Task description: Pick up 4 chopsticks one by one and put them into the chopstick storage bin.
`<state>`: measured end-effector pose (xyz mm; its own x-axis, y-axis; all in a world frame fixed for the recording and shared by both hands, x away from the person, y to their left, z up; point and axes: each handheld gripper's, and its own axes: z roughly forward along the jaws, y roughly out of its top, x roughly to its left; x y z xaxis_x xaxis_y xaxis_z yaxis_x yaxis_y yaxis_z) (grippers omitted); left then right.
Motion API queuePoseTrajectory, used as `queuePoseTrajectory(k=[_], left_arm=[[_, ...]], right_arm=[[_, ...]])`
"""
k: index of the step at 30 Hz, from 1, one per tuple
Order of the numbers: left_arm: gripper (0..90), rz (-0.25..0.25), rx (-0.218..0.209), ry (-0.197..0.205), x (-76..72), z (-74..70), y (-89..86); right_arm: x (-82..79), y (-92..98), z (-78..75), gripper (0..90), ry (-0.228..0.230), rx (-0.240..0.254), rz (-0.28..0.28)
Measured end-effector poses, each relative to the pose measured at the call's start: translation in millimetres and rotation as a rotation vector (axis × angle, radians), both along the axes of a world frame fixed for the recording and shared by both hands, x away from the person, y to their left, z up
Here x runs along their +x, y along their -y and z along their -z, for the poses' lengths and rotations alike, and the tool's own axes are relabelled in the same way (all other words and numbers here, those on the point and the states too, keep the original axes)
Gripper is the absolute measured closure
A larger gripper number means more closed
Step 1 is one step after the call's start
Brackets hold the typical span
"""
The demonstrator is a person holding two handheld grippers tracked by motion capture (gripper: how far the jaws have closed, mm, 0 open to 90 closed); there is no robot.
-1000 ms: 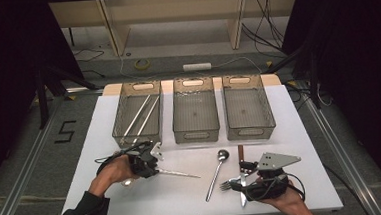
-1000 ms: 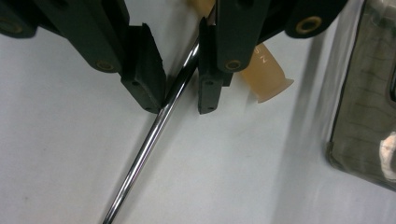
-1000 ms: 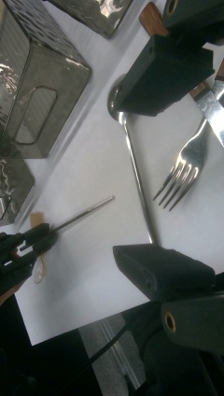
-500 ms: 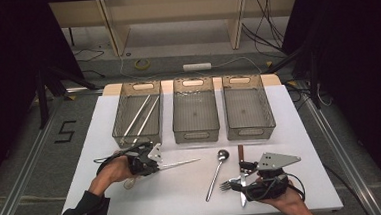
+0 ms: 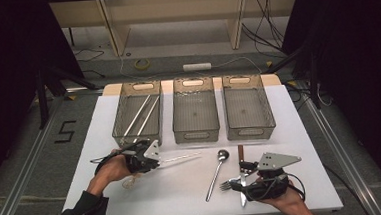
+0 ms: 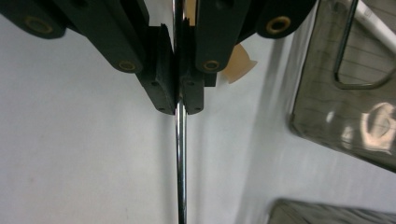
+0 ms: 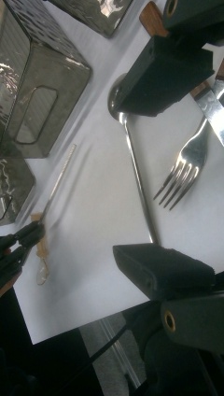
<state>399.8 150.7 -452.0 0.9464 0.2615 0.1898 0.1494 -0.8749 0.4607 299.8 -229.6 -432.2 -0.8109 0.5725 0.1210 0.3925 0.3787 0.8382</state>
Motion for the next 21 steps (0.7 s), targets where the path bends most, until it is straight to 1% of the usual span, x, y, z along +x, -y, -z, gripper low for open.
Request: queuePoseTrajectory(k=[3, 5, 7, 8, 9, 10, 12, 13, 14, 15, 16, 17, 21], left_arm=[[84.2, -0.009, -0.025, 0.002, -0.7, -6.1, -1.0], [84.2, -0.015, -0.048, -0.004, -1.9, -9.1, -1.0], [84.2, -0.021, -0.055, -0.006, -3.2, -13.1, -0.6], [84.2, -0.022, -0.058, 0.007, -4.2, -15.4, -0.2], [84.2, -0.03, -0.072, 0.017, -5.0, -17.5, 0.1], [84.2, -0.038, -0.085, 0.01, -5.2, -19.9, 0.1], [84.2, -0.061, -0.116, 0.016, -5.7, -24.0, -0.3], [84.2, -0.071, -0.128, 0.011, -5.5, -26.0, -0.9], [84.2, -0.073, -0.128, 0.011, -5.4, -27.9, -1.9], [84.2, -0.084, -0.135, 0.015, -5.4, -29.2, -2.7], [84.2, -0.096, -0.146, 0.011, -5.7, -30.1, -3.4], [84.2, -0.098, -0.149, 0.012, -5.5, -31.6, -4.4], [84.2, -0.142, -0.176, 0.021, -4.4, -36.8, -7.7]], right_arm=[[0.1, 0.4, 0.0, 26.6, 0.0, 0.0, 0.0], [0.2, 0.6, 0.0, 26.6, -0.001, 0.0, 0.001], [0.4, 0.8, 0.1, 26.6, -0.001, 0.001, 0.002], [0.4, 0.7, 0.1, 26.6, -0.002, 0.002, 0.003], [0.5, 0.8, 0.2, 26.6, -0.001, 0.001, 0.002], [0.5, 0.8, 0.3, 26.6, -0.002, 0.0, 0.002], [0.6, 0.9, 0.1, 26.6, -0.004, 0.0, 0.003], [0.6, 0.9, 0.1, 26.6, -0.004, 0.0, 0.003], [0.7, 0.8, 0.1, 26.6, -0.003, 0.0, 0.003], [0.8, 0.6, 0.1, 26.6, -0.004, 0.001, 0.003], [0.9, 0.3, 0.2, 26.6, -0.003, 0.0, 0.003], [0.9, 0.2, 0.2, 26.6, -0.004, -0.002, 0.002], [1.0, 0.3, 0.1, 26.6, -0.006, 0.0, 0.001]])
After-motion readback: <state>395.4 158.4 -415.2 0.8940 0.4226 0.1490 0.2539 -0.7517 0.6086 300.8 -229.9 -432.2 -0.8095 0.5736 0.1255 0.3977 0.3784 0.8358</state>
